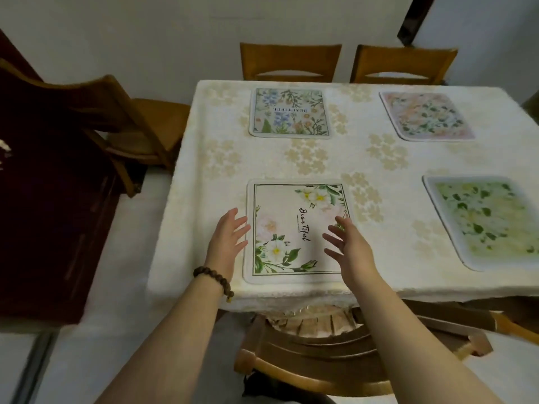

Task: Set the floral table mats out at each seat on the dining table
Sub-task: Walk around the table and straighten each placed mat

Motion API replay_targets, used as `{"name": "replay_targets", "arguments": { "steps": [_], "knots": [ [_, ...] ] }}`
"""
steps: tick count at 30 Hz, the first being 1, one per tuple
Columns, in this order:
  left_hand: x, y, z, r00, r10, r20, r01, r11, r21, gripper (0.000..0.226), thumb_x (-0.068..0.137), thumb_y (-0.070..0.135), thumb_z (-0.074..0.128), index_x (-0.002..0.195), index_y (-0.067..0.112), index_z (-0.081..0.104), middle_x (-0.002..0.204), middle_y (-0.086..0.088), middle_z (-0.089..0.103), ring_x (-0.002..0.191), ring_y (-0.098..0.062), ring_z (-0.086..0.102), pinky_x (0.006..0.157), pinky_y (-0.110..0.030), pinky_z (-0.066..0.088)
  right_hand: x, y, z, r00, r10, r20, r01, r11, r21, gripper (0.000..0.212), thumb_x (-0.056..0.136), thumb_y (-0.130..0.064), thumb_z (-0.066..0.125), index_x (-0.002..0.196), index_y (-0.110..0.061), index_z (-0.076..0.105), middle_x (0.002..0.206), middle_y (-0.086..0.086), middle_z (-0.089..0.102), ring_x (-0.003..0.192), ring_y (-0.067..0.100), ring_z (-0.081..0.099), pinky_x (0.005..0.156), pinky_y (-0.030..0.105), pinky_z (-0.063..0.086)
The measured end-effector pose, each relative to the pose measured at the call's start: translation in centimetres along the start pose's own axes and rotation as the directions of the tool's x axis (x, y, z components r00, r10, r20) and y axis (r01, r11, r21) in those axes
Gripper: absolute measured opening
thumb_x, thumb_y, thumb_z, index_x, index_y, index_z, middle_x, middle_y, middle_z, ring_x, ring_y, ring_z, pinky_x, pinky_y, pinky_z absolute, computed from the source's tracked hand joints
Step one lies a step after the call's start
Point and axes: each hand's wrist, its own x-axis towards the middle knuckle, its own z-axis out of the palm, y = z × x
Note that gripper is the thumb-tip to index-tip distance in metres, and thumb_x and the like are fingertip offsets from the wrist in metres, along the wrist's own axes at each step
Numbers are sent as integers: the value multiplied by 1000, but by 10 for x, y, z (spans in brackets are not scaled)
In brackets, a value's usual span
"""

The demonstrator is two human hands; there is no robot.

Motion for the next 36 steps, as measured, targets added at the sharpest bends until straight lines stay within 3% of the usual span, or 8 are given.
{"name": "replay_targets", "arguments": {
  "steps": [6, 9, 12, 14, 20, 24, 30, 36],
  "knots": [
    [16, -25, -1, 996, -89, -16, 89, 995, 45, 46, 98, 44, 36, 136, 20, 43, 136, -6, 49, 121, -18, 48, 101, -36, 36, 3, 28, -26, 997, 49, -66, -57, 990, -128, 50, 99, -44, 36, 141, -18, 46, 138, 8, 52, 116, 23, 55, 91, 41, 46],
    [18, -38, -3, 991, -126, -34, 129, 987, 97, 46, 98, 45, 37, 137, 21, 44, 140, -3, 46, 118, -11, 45, 100, -30, 33, 4, 44, -34, 989, 91, -117, -114, 970, -214, 54, 98, -48, 35, 144, -22, 43, 148, 6, 43, 131, 27, 43, 109, 47, 34],
    [16, -48, -2, 983, -180, -35, 183, 979, 92, 37, 96, 49, 38, 124, 30, 52, 128, 5, 51, 99, 0, 53, 80, -16, 41, 6, 52, -42, 980, 51, -192, -99, 963, -250, 53, 98, -48, 36, 144, -23, 42, 152, 3, 39, 138, 27, 35, 112, 46, 26],
    [16, -48, 0, 977, -212, -30, 214, 973, 87, 44, 95, 51, 38, 131, 29, 48, 126, 7, 49, 92, 4, 52, 67, -13, 40, 10, 54, -48, 972, -6, -234, -60, 960, -275, 51, 99, -44, 36, 143, -19, 43, 150, 6, 41, 137, 27, 36, 111, 43, 27],
    [19, -52, 5, 968, -250, -9, 251, 967, 44, 61, 95, 53, 34, 148, 22, 31, 154, 0, 31, 138, -18, 31, 102, -28, 26, 20, 56, -60, 950, -54, -307, -65, 929, -365, 48, 101, -39, 35, 141, -15, 45, 145, 10, 46, 133, 30, 41, 109, 44, 31],
    [16, -51, 9, 975, -216, -41, 218, 976, 32, 57, 98, 47, 35, 147, 18, 32, 152, -4, 36, 134, -17, 37, 107, -31, 28, 27, 50, -66, 958, -38, -283, -59, 943, -328, 48, 100, -42, 36, 142, -19, 45, 146, 7, 46, 133, 29, 40, 108, 43, 31],
    [10, -50, 18, 975, -212, -70, 212, 977, -9, 47, 95, 47, 44, 135, 22, 44, 131, -2, 50, 112, -15, 51, 92, -31, 41, 58, 31, -83, 980, -95, -176, 26, 933, -359, 50, 99, -44, 37, 143, -21, 44, 149, 6, 43, 136, 27, 38, 104, 33, 29],
    [2, -56, 30, 970, -226, -86, 228, 974, 14, 52, 94, 51, 43, 140, 26, 39, 135, -2, 49, 118, -17, 46, 96, -35, 42, 97, 7, -83, 995, -91, -37, 72, 932, -356, 52, 96, -50, 41, 143, -27, 43, 150, 2, 41, 137, 24, 36, 105, 34, 28]
  ]
}}
